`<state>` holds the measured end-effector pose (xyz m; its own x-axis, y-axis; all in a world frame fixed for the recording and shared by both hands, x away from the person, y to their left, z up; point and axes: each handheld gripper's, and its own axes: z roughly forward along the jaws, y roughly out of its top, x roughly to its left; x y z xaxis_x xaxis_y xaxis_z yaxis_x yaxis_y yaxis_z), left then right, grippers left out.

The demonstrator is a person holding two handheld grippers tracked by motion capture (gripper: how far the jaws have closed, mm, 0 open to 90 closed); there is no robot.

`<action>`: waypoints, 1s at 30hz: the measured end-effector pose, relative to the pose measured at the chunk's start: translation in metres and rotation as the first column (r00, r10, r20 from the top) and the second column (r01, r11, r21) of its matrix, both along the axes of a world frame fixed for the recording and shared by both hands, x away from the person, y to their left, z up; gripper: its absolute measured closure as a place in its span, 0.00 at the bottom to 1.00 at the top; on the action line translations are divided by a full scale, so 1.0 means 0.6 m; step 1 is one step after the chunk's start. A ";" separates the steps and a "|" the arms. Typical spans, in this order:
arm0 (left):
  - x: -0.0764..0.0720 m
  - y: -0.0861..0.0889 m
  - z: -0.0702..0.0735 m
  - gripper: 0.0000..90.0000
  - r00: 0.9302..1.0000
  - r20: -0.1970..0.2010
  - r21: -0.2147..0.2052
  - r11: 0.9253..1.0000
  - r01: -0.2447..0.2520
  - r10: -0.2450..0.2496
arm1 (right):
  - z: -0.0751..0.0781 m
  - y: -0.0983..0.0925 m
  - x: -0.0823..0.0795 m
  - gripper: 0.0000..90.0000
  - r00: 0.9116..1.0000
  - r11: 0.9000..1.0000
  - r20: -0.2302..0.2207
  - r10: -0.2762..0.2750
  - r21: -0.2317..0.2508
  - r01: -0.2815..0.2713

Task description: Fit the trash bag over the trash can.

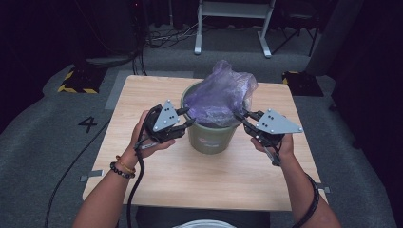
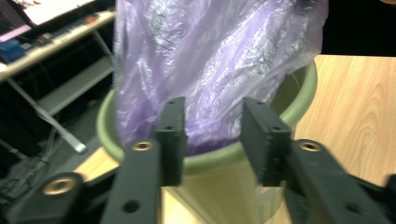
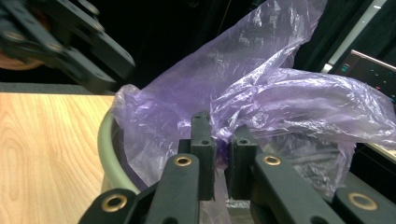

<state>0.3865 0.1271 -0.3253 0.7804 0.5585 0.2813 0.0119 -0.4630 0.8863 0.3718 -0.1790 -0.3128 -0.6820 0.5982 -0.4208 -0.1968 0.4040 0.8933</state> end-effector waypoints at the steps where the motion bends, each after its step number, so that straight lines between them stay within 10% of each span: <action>1: 0.004 -0.003 -0.001 0.73 1.000 -0.009 -0.006 1.000 0.006 -0.006 | 0.000 -0.001 -0.001 0.94 1.000 1.000 -0.002 0.010 0.004 -0.010; 14: 0.041 -0.040 -0.016 0.80 0.999 -0.018 0.037 0.999 -0.032 0.033 | -0.008 0.022 -0.042 0.96 0.991 0.991 0.014 0.133 -0.020 -0.132; 23: 0.021 -0.009 -0.006 0.42 0.996 -0.083 -0.120 0.993 0.023 -0.033 | -0.033 0.050 -0.039 0.95 0.988 0.988 -0.044 0.150 -0.040 -0.151; 30: -0.023 -0.006 0.029 0.32 0.996 -0.032 -0.183 0.980 0.080 -0.087 | -0.043 0.063 -0.054 0.91 0.987 0.986 -0.053 0.154 -0.057 -0.157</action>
<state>0.3730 0.1234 -0.3076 0.8348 0.5299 0.1495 0.0167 -0.2957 0.9551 0.3397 -0.1411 -0.3384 -0.7851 0.4578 -0.4172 -0.2187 0.4253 0.8782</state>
